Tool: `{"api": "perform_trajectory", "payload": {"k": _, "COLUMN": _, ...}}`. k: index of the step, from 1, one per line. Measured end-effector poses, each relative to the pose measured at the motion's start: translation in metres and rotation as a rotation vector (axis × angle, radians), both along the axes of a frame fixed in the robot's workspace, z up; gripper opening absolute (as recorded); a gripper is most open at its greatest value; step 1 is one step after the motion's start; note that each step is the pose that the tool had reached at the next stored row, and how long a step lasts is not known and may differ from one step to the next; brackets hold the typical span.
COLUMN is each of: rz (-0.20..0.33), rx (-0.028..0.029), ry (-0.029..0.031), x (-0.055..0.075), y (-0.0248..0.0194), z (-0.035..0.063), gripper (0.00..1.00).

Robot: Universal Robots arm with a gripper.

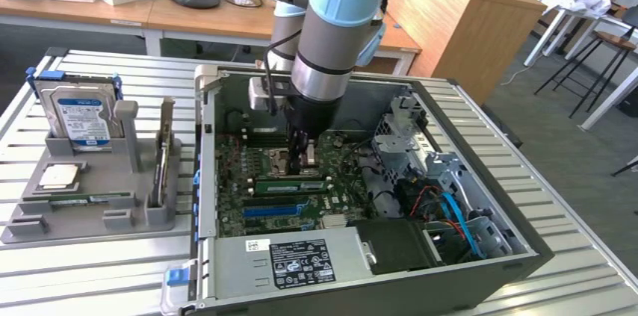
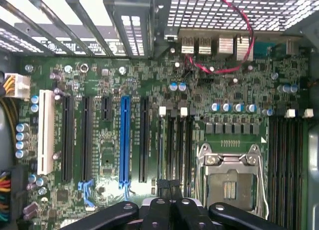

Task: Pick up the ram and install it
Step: 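Press down the ram until it locks into place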

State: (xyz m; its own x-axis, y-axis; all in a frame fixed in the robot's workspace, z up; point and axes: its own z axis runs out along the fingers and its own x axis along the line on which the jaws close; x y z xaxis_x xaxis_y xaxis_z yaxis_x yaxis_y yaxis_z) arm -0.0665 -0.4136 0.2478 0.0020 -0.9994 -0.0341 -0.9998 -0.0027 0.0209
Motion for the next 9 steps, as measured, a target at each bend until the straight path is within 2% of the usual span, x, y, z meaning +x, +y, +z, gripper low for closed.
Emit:
{"api": "perform_trajectory", "payload": {"k": 6, "rz": 0.0, "rx": -0.0001, "ry": 0.0, "x": -0.001, "y": -0.0001, "z": 0.0, "gripper": 0.1}}
{"api": "perform_trajectory", "payload": {"k": 9, "rz": 0.0, "rx": -0.0001, "ry": 0.0, "x": -0.008, "y": -0.0001, "z": 0.0, "gripper": 0.1}}
